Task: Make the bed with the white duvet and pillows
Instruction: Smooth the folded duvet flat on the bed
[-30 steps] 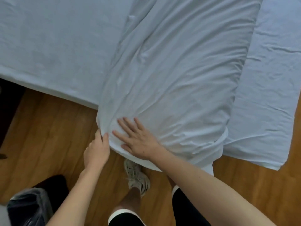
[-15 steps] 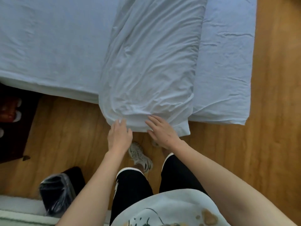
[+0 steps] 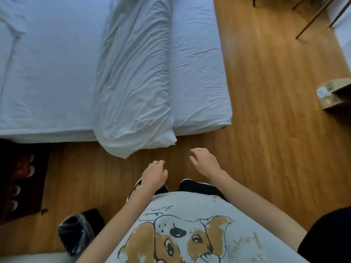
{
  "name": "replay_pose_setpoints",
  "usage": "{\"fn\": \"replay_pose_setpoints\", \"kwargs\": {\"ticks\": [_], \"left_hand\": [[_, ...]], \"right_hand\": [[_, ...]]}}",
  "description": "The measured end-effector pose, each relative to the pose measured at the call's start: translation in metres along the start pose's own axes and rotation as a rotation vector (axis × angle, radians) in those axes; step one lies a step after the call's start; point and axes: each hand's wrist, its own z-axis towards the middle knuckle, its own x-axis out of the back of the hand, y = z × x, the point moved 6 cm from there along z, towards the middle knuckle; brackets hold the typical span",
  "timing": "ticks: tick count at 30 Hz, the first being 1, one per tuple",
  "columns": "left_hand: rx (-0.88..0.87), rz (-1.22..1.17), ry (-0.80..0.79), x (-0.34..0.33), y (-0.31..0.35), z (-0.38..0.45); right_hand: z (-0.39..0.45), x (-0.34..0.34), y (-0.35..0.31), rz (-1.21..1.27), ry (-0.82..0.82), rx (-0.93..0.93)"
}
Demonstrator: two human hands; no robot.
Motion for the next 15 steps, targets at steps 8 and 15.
{"fn": "replay_pose_setpoints", "kwargs": {"ticks": [8,15], "left_hand": [[-0.105,0.136,-0.102,-0.064,0.170,0.011],[-0.224,0.329,-0.225,-0.097,0.292,0.031]], "right_hand": [[-0.095,0.063,0.186,0.092,-0.055,-0.276],[-0.147,0.098,0.314,0.237,-0.155,-0.512]]}}
